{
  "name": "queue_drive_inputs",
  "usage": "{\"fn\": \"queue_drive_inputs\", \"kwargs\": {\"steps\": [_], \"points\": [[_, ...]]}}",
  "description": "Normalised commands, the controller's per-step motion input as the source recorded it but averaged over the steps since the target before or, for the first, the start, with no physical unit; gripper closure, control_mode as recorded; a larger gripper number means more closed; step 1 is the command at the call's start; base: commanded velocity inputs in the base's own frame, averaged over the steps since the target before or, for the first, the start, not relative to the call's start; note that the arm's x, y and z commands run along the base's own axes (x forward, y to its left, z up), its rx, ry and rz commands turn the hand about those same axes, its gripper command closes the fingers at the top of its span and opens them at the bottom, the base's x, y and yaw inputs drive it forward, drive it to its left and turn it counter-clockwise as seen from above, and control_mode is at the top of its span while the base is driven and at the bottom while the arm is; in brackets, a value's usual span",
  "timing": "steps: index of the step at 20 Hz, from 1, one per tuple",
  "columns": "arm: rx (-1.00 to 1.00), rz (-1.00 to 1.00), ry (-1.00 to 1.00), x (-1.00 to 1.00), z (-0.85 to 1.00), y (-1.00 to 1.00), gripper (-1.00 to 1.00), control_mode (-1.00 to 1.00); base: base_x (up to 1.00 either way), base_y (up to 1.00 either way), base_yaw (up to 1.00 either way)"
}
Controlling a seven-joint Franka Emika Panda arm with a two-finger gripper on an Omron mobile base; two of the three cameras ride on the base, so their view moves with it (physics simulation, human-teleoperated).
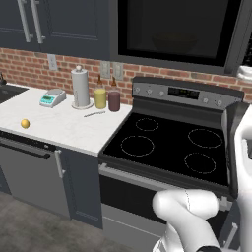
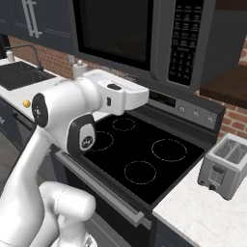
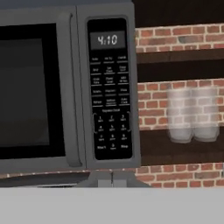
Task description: Pick the carrot from the sink and place it in the bowl. Then pick the bowl and place it in the microwave. Then close the microwave door and press the start button.
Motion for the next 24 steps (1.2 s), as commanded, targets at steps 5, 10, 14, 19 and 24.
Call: {"fn": "queue_drive_inputs", "kwargs": {"steps": [5,10,14,19,24], "points": [[0.00,0.00,0.00,0.41,-0.12,0.00,1.00,-1.00,0.00,0.00,0.00],[0.00,0.00,0.01,0.39,-0.04,0.00,1.00,-1.00,0.00,0.00,0.00],[0.00,0.01,0.02,0.32,0.00,-0.16,1.00,-1.00,0.00,0.00,0.00],[0.00,0.04,0.05,0.35,-0.06,-0.09,1.00,-1.00,0.00,0.00,0.00],[0.00,0.05,0.05,0.29,-0.07,-0.13,1.00,-1.00,0.00,0.00,0.00]]}}
